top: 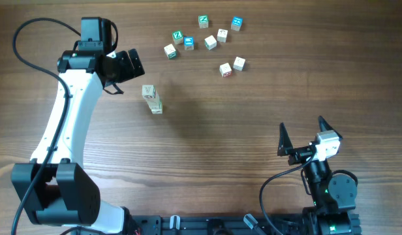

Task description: Form a tower

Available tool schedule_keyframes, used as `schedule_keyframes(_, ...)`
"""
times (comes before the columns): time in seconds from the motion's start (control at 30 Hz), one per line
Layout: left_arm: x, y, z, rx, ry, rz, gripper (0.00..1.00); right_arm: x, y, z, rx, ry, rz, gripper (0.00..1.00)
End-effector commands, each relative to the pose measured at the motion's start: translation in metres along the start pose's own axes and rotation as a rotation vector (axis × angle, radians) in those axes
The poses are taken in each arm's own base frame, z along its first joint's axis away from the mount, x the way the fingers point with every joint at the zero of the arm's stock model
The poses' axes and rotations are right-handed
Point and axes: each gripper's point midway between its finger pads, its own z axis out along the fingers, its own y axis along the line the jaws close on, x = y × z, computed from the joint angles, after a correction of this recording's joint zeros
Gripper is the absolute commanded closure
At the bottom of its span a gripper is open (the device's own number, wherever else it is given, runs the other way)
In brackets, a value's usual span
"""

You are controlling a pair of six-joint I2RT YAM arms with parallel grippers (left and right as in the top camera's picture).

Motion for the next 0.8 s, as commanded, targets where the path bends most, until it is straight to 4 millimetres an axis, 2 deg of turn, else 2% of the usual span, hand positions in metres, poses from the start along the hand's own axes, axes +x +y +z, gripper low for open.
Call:
schedule_keyframes(0.0, 0.003, 0.003, 0.004, -0.015, 0.012, -0.012, 0.00, -0.002, 0.002, 0.000, -0.012, -0.009, -0.015, 0.00)
schedule_keyframes(0.53, 0.004, 0.003, 0.004, -0.016, 0.013, -0.012, 0.00, -0.002, 0.002, 0.000, -0.012, -0.009, -0.015, 0.00)
schedule_keyframes(0.67, -0.006, 0.002, -0.025, 0.011, -0.060, -0.018, 0.00, -0.002, 0.002, 0.000, -0.012, -0.009, -0.015, 0.00)
schedule_keyframes(0.77, -0.017, 0.001, -0.075, 0.057, -0.183, -0.024, 0.00, -0.002, 0.002, 0.000, -0.012, -0.009, -0.014, 0.00)
